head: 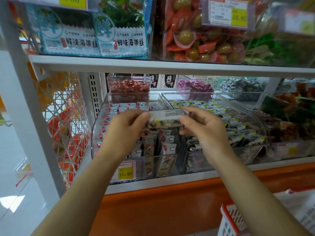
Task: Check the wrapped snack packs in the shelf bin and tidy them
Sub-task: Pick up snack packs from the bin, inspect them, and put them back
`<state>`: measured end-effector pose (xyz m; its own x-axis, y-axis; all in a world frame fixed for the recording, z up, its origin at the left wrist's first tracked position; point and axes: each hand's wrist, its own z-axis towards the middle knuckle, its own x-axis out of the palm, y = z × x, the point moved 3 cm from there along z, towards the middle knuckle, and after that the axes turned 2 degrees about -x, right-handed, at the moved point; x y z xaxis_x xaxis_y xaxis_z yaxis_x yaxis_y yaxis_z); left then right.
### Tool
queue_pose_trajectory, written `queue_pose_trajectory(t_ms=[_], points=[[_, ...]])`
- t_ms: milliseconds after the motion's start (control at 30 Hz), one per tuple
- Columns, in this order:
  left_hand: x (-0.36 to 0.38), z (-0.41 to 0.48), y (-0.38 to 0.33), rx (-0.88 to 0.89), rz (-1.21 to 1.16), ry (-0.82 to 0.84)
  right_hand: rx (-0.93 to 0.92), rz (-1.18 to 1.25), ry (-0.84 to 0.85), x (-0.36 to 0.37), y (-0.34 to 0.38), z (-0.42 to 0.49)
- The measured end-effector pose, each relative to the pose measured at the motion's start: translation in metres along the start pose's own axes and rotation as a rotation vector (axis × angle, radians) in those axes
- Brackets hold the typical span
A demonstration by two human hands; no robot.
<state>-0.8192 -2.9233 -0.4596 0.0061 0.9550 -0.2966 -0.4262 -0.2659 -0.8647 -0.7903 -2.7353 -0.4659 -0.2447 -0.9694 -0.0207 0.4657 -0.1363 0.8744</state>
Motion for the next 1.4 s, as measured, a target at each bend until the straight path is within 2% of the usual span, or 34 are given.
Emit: queue_pose_trajectory(t_ms=[67,167,267,333,533,767,833,1000,1100,1233,1400], points=[[0.004,0.005,0.009,0.050,0.292,0.010,-0.002,0.005,-0.132,-0.005,-0.002,0.001],[0.016,0.011,0.027,0.118,0.809,0.163,0.019,-0.005,-0.227,-0.009,-0.005,0.002],[0.028,0.012,0.040,0.158,0.939,0.331,0.021,-0.060,-0.233,-0.009,-0.009,0.002],[0.029,0.013,0.044,0.179,0.986,0.359,0.019,-0.077,-0.231,-0.008,-0.010,0.002],[0.020,0.010,0.042,0.188,1.002,0.351,-0.041,-0.142,-0.180,-0.003,-0.009,0.004],[0.010,0.000,0.030,0.241,0.850,0.360,-0.228,-0.520,-0.077,0.026,0.002,0.024],[0.009,-0.004,0.028,0.259,0.826,0.357,-0.238,-0.638,0.034,0.039,0.002,0.032],[0.004,-0.006,0.025,0.247,0.773,0.303,-0.205,-0.982,0.483,0.068,-0.009,0.042],[0.002,-0.007,0.026,0.246,0.798,0.252,-0.153,-1.086,0.657,0.075,-0.013,0.046],[0.001,-0.008,0.024,0.200,0.808,0.229,-0.125,-1.135,0.756,0.083,-0.015,0.049],[-0.003,-0.009,0.015,0.247,0.865,0.161,-0.125,-1.090,0.733,0.088,-0.020,0.051]])
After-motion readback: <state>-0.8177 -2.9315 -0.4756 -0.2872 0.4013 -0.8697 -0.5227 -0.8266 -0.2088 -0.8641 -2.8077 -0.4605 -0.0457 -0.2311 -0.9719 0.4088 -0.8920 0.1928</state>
